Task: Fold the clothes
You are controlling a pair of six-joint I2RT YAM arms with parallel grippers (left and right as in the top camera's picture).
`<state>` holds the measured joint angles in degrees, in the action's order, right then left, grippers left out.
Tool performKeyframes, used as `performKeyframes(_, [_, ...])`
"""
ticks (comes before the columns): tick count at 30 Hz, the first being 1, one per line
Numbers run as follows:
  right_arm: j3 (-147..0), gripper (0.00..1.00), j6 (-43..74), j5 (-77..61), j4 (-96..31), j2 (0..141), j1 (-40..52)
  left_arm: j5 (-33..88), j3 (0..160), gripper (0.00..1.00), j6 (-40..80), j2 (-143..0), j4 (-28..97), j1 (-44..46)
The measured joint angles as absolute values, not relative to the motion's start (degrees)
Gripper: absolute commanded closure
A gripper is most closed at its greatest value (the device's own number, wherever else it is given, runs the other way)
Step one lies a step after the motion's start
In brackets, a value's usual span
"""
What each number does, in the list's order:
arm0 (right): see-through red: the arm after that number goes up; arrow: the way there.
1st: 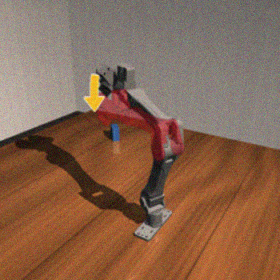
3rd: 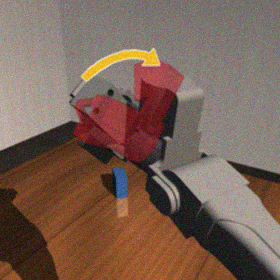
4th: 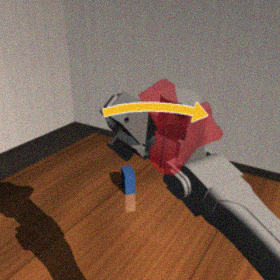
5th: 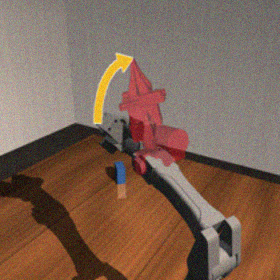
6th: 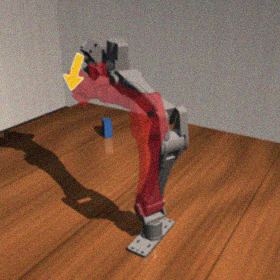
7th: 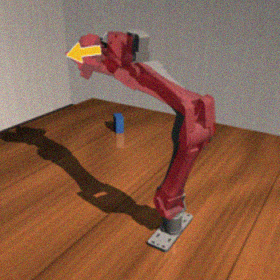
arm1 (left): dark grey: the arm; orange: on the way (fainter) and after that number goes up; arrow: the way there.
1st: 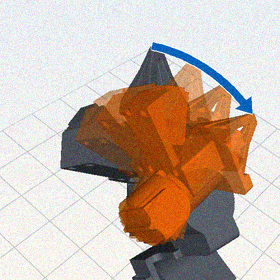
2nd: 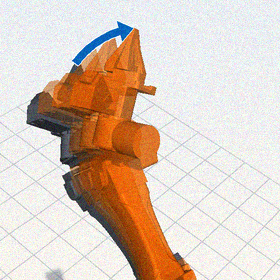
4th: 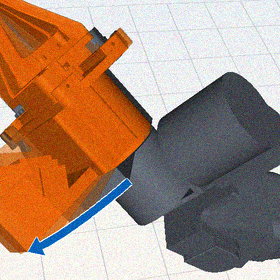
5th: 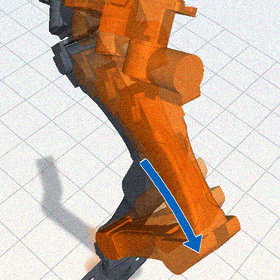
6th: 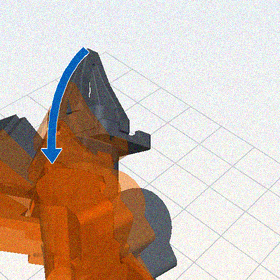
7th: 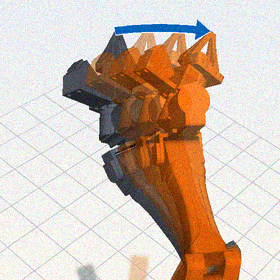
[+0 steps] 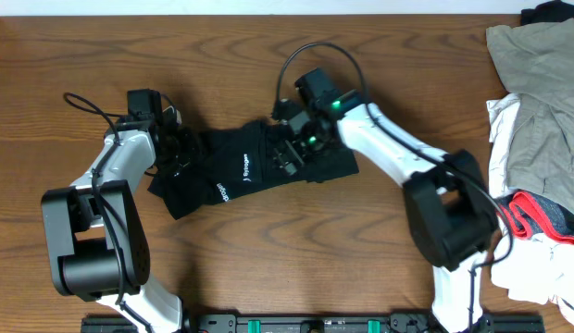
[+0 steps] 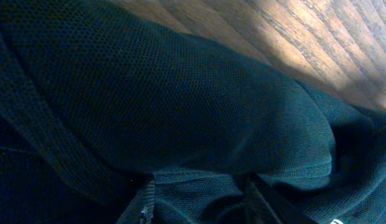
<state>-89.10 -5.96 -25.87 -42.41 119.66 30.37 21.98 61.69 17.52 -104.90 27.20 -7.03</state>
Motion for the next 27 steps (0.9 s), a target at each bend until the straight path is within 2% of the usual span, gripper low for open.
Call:
performKeyframes(7, [-89.1, 0.01, -3.5, -23.5, -51.7, 110.5, 25.6, 22.0, 61.7, 0.52, 17.5, -104.9, 27.2, -7.0])
performKeyframes(19, [-83.4, 0.01, -2.4, -23.1, -52.9, 114.0, 27.7, 22.0, 61.7, 0.52, 17.5, -104.9, 27.2, -7.0])
performKeyframes(24, [-80.3, 0.07, -1.9, -23.1, -50.6, 114.1, 28.2, 22.0, 61.7, 0.52, 17.5, -104.9, 27.2, -7.0])
performKeyframes(27, [-79.1, 0.21, -1.8, -23.1, -49.5, 114.1, 28.2, 22.0, 61.7, 0.52, 17.5, -104.9, 27.2, -7.0])
